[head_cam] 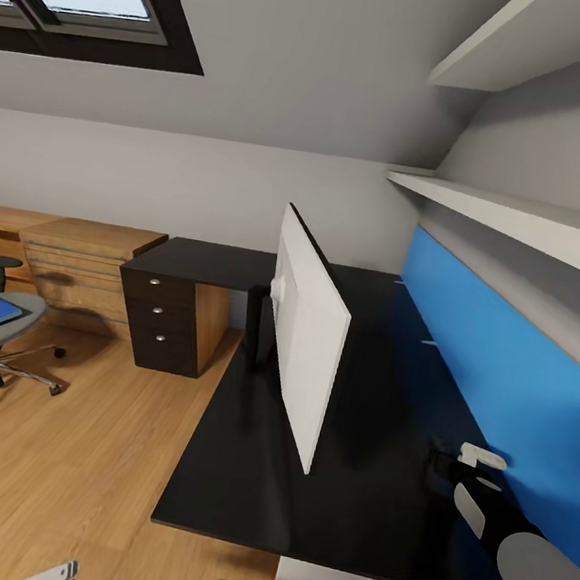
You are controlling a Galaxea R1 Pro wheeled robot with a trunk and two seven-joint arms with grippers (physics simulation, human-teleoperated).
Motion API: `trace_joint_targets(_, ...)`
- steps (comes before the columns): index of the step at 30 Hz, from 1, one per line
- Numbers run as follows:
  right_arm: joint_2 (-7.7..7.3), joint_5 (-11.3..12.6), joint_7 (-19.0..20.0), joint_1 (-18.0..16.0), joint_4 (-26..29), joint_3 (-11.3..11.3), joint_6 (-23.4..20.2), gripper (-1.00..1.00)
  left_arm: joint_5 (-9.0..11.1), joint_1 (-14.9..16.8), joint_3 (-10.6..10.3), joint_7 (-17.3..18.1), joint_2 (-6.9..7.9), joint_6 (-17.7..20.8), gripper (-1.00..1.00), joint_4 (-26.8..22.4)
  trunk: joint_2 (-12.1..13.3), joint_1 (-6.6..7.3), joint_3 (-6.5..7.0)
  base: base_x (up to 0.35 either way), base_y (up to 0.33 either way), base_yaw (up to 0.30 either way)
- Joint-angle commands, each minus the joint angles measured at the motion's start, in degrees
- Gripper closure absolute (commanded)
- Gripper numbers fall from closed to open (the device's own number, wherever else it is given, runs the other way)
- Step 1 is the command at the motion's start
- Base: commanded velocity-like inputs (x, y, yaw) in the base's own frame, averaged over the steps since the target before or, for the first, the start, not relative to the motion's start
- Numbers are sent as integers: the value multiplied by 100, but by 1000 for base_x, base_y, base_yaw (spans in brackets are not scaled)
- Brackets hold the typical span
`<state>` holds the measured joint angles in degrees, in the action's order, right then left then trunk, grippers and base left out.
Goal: In the bedroom, organize the workspace by keeping the computer under the desk, ensuring the monitor is on the desk, placing the keyboard on the desk next to the monitor, placing the mouse on the desk next to the keyboard, moving the folder from the swivel chair onto the desk next to the mouse, stacking the notebook on top of the folder with the pen on top of the notebook, and positioning the swivel chair next to the desk.
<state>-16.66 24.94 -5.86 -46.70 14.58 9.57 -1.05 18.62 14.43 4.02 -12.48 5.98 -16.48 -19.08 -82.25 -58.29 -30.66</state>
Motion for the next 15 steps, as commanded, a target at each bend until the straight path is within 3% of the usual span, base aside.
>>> trace_joint_targets(1,-4,63,-31,3,0,69,-36,100,42,3,-6,0,0,-20,-100,1,-2,0,-7,0,0,0)
trace_joint_targets(15,-4,63,-20,3,12,71,-27,100,37,4,-6,0,-9,-21,-100,1,-2,0,-7,0,0,0)
